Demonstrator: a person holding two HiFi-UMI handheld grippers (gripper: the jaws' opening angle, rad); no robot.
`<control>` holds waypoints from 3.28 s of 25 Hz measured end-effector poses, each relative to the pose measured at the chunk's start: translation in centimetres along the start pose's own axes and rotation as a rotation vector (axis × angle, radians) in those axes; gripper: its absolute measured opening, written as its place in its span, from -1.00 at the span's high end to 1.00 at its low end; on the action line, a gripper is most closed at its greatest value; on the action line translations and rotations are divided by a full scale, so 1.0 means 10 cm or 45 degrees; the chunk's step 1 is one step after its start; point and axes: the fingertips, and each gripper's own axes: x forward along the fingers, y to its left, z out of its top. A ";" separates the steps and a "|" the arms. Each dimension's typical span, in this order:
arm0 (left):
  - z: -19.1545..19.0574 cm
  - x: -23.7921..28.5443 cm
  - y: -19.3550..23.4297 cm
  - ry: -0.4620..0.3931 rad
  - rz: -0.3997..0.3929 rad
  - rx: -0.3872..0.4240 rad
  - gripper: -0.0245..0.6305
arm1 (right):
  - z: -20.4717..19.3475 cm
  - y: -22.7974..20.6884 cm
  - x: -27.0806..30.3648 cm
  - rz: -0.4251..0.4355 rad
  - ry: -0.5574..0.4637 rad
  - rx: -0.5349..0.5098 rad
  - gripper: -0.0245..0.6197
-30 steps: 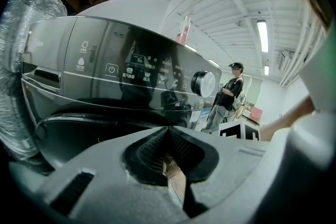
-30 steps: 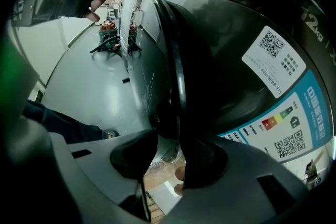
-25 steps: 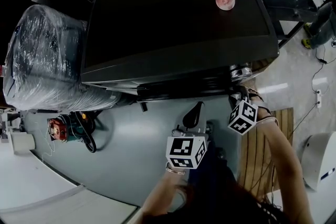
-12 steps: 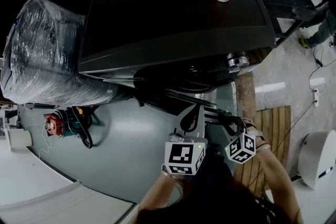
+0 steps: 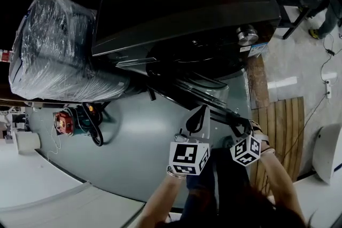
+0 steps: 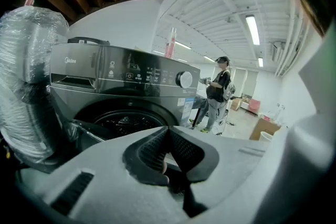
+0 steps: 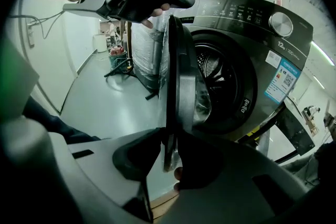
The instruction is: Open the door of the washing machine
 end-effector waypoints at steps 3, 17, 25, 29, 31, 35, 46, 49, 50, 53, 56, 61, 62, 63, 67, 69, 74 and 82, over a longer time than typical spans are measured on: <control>-0.02 -0.15 0.04 0.000 -0.026 0.009 0.88 | 0.00 0.11 -0.01 -0.037 0.013 0.050 0.63; -0.15 -0.80 0.38 0.007 -0.140 0.046 0.88 | 0.02 0.47 -0.01 -0.228 0.133 0.218 0.63; -0.19 -1.17 0.50 0.008 -0.164 0.064 0.88 | 0.04 0.68 0.00 -0.293 0.166 0.252 0.62; -0.21 -1.33 0.55 -0.006 -0.111 0.037 0.88 | 0.06 0.81 0.00 -0.283 0.165 0.282 0.62; -0.23 -1.42 0.58 -0.013 -0.075 0.015 0.88 | 0.07 0.89 -0.01 -0.278 0.157 0.294 0.63; -0.27 -1.59 0.65 -0.035 0.004 -0.021 0.88 | 0.10 1.07 0.00 -0.258 0.147 0.311 0.64; -0.44 -2.00 0.73 -0.045 0.155 -0.078 0.88 | 0.20 1.48 0.00 -0.224 0.077 0.327 0.64; -0.48 -2.10 0.76 -0.051 0.175 -0.080 0.88 | 0.21 1.52 0.00 -0.232 0.065 0.343 0.65; -0.49 -2.13 0.77 -0.053 0.179 -0.080 0.88 | 0.21 1.54 0.00 -0.233 0.063 0.348 0.65; -0.52 -2.22 0.83 -0.056 0.192 -0.085 0.88 | 0.23 1.60 0.01 -0.231 0.057 0.359 0.65; -0.54 -2.27 0.90 -0.056 0.196 -0.087 0.88 | 0.26 1.67 0.02 -0.231 0.048 0.373 0.65; -0.58 -2.34 1.02 -0.054 0.183 -0.085 0.88 | 0.31 1.80 0.04 -0.252 0.042 0.414 0.65; -0.58 -2.36 1.05 -0.055 0.181 -0.087 0.88 | 0.32 1.84 0.05 -0.254 0.041 0.421 0.65; -0.59 -2.38 1.08 -0.056 0.178 -0.091 0.88 | 0.33 1.87 0.06 -0.257 0.040 0.426 0.65; -0.60 -2.42 1.15 -0.056 0.156 -0.087 0.88 | 0.37 1.96 0.06 -0.277 0.043 0.448 0.65; -0.60 -2.45 1.17 -0.057 0.140 -0.081 0.88 | 0.39 2.00 0.07 -0.290 0.048 0.459 0.65; -0.65 -2.56 1.29 -0.050 0.124 -0.089 0.88 | 0.45 2.14 0.10 -0.301 0.065 0.492 0.65; -0.74 -2.80 1.45 -0.053 0.127 -0.094 0.88 | 0.58 2.42 0.16 -0.304 0.055 0.515 0.65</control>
